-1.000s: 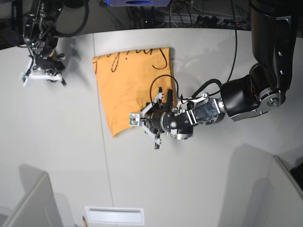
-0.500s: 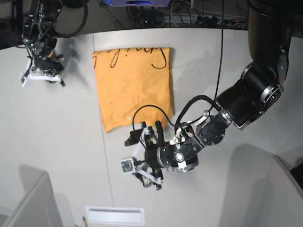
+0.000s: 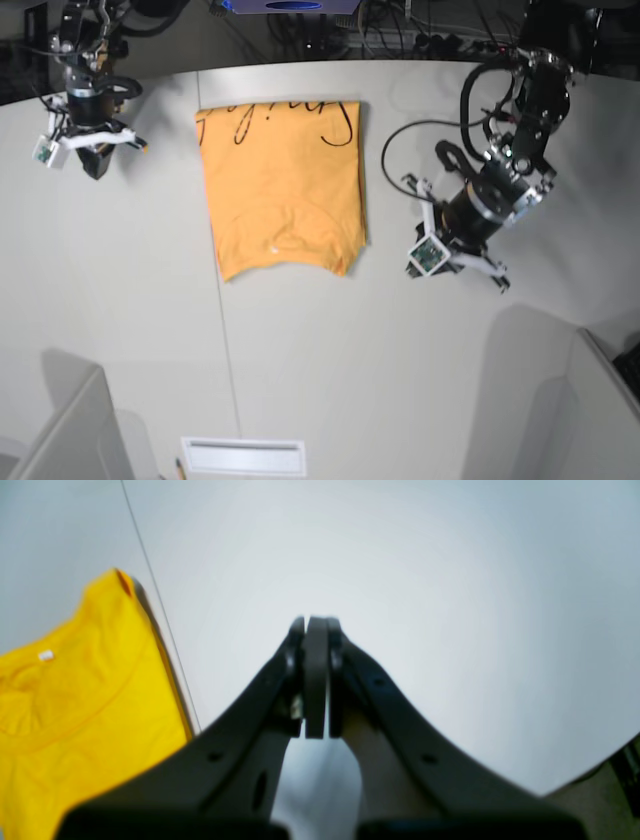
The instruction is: Fold the T-shirt properly
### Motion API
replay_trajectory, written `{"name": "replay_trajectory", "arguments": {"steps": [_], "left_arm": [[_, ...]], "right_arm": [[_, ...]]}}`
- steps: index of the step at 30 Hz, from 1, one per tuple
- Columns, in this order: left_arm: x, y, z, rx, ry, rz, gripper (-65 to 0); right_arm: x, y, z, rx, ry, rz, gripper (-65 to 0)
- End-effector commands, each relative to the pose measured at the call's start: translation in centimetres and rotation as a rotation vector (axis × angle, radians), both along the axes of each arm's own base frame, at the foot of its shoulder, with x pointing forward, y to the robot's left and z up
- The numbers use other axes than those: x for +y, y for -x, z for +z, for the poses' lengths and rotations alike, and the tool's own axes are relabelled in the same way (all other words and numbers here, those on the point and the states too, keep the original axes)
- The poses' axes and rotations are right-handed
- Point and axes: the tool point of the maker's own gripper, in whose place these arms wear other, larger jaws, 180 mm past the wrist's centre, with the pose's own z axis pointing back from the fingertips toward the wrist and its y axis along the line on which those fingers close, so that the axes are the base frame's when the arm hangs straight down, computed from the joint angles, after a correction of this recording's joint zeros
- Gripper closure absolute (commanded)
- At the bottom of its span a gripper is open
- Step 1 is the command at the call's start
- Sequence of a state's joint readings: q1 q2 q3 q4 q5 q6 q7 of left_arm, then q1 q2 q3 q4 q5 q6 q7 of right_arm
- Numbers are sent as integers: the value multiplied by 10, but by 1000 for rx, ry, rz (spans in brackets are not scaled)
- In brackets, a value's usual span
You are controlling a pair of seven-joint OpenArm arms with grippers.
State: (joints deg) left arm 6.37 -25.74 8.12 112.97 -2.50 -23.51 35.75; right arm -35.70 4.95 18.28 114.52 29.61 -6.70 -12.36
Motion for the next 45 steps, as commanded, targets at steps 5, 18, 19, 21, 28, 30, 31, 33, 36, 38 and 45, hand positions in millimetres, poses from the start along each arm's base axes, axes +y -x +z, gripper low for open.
{"name": "replay_trajectory", "arguments": {"steps": [5,18,19,21,28,30,31,33,36,38,45], "left_arm": [[-3,63,-17,-19,139,-69,0],[0,219,-61,147,456,-65,0],[3,229,-71,181,452,-41,0],[10,249,-91,250,446,15,0],[40,332,-175,506,397,263,0],[45,364,-202,591,388,354,0],[44,375,-213,627,388,387,0],[40,400,-238,704,390,469,0],[28,427,-273,812,398,584,0],[15,439,-291,867,413,643,0],[-31,449,-321,953,426,776,0]], "right_arm": [[0,20,18,-94,64,25,0],[33,150,-40,289,-33,52,0],[44,164,-48,352,-67,74,0],[60,187,-61,469,-123,102,0],[69,259,-132,885,-137,191,0],[70,276,-162,981,-109,266,0],[73,284,-174,1023,-95,324,0],[86,302,-200,1112,-82,475,0],[107,317,-231,1151,-44,693,0],[116,327,-250,1149,-14,799,0],[83,372,-300,1240,182,969,0]]}}
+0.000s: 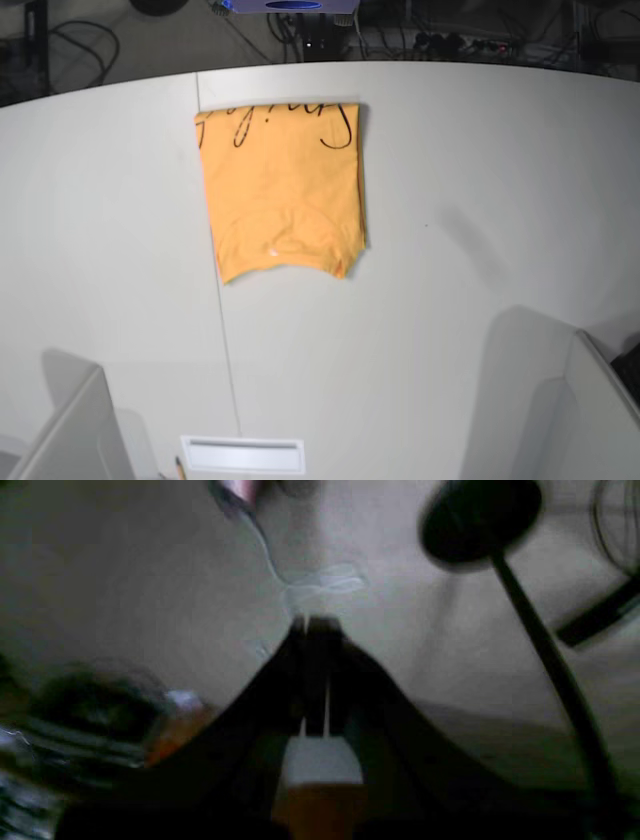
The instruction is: Fold the T-shirt properly
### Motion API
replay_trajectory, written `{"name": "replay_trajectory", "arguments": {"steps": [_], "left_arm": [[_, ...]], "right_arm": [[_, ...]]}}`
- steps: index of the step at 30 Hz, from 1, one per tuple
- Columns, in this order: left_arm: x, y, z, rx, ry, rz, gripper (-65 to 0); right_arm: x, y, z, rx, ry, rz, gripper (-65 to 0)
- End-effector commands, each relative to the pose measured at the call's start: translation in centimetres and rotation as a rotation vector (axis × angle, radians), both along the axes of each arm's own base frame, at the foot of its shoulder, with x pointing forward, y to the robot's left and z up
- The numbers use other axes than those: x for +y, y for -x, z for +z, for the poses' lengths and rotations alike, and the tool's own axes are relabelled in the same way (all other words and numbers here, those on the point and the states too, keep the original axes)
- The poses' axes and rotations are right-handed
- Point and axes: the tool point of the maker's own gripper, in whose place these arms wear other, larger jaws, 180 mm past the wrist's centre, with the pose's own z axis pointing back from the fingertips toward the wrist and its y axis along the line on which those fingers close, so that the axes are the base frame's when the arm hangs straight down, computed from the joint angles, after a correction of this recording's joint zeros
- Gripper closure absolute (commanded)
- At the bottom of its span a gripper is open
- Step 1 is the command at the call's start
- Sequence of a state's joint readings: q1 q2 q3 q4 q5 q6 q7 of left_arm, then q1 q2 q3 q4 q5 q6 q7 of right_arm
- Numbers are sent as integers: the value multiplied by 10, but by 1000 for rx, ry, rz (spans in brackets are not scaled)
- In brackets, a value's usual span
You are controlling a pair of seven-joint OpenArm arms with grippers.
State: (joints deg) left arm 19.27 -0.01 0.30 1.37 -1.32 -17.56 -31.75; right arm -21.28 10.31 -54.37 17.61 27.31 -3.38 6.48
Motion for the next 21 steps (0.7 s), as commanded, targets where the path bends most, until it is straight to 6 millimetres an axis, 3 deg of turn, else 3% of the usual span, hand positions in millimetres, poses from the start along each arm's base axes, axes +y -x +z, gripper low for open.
{"name": "replay_trajectory", "arguments": {"steps": [1,4,12,16,21], "left_arm": [[-11,2,0,16,22,-3,0],[-16,-13,-6,17,23,-50,0],[-15,-72,-14,-75,-1,-84,0],[-15,-79,-14,-92,-2,-85,0],[-8,-84,-16,-93,-11,-93,0]], "right_arm": [[-5,-2,-2,-16,7,35,0],[-16,-26,-8,-100,13,67,0],[-77,-93,-10,-232,90,96,0],[-77,-103,-11,-250,90,94,0],[-54,-102,-15,-251,56,85,0]]}}
